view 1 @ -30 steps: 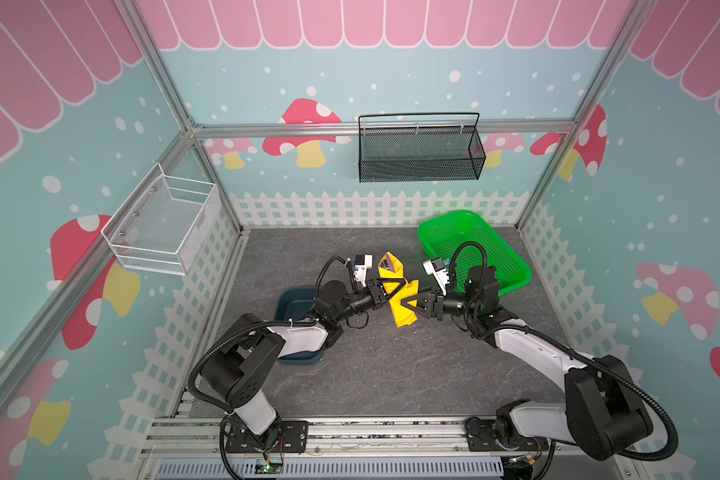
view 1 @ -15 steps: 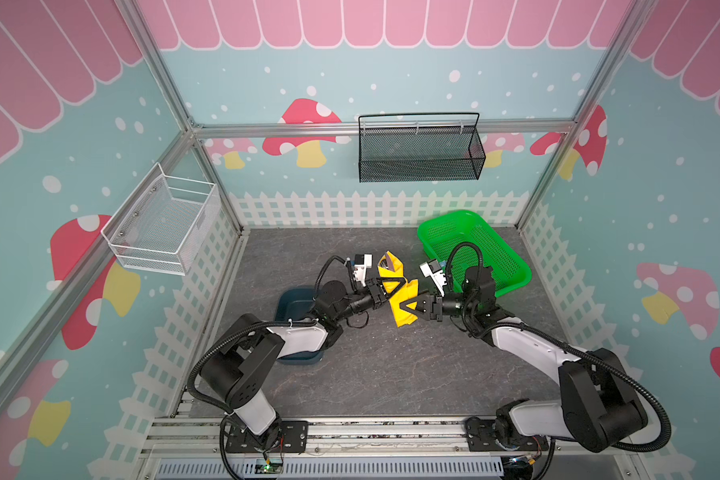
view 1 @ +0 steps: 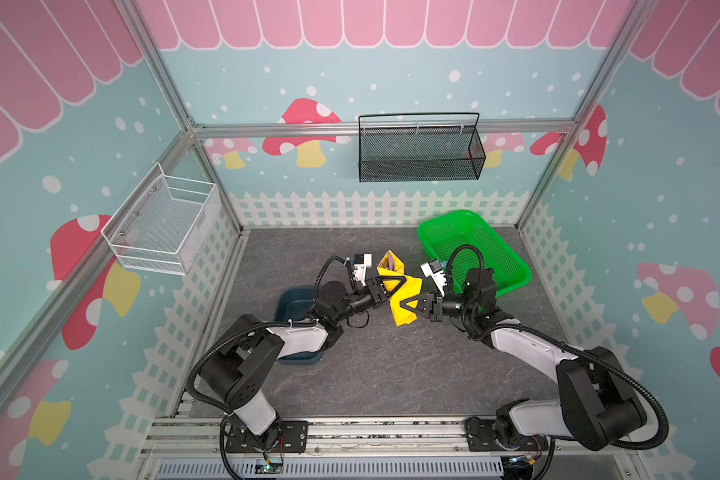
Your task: Place the utensils on the paper napkin and roll it up
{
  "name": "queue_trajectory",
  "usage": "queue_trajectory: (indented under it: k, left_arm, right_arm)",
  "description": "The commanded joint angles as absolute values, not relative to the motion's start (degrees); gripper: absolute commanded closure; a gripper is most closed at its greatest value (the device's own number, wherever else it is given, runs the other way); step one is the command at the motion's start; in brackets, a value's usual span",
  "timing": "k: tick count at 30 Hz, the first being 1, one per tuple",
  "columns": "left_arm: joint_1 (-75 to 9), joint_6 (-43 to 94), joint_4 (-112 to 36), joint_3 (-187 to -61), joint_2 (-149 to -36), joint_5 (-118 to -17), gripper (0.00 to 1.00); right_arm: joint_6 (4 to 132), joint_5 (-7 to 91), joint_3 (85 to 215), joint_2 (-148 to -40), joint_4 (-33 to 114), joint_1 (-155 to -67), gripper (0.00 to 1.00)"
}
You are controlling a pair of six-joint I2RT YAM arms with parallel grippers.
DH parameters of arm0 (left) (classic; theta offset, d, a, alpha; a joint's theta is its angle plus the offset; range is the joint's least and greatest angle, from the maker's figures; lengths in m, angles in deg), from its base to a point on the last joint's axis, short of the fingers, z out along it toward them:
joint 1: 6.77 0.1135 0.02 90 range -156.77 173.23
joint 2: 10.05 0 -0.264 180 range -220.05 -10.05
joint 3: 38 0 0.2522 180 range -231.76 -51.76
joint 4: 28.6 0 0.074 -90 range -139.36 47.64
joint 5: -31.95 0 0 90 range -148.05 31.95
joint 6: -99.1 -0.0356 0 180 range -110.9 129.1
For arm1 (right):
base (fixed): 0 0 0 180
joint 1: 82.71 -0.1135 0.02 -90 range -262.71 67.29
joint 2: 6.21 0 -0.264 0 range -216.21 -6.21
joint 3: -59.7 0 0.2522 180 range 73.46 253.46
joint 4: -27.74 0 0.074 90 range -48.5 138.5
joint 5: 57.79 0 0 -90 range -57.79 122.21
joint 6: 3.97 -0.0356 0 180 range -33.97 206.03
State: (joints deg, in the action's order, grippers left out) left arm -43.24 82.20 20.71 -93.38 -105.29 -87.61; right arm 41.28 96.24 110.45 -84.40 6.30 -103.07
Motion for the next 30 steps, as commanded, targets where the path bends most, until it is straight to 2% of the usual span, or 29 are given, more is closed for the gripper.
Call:
queue_trajectory:
  k: [1,7,18,26,28,30]
  left_arm:
    - [-43.6,82.8,23.2,-93.4,-104.4,-87.8,0.65]
    - [-43.8,82.7,24.0,-93.4,-105.6,-88.5,0.58]
    - [-44.7,80.7,22.0,-94.3,-105.9,-88.7,0.58]
    - [-44.9,78.8,20.6,-94.5,-104.6,-87.0,0.69]
    - [-44.8,78.5,20.4,-94.7,-104.4,-86.8,0.76]
    - [-44.8,78.5,20.5,-94.8,-104.2,-86.6,0.76]
  right_arm:
    - [38.9,96.9,109.5,-84.1,-0.1,-103.4,0.97]
    - [37.7,96.7,109.3,-84.4,-1.4,-103.4,0.98]
    - [36.8,97.0,109.6,-84.2,-1.4,-103.4,0.97]
    - [36.9,97.6,109.4,-84.4,-1.5,-103.4,0.97]
    - [37.0,97.8,109.4,-84.5,-1.5,-103.4,0.96]
    - [37.0,98.0,109.4,-84.8,-1.5,-103.4,0.95]
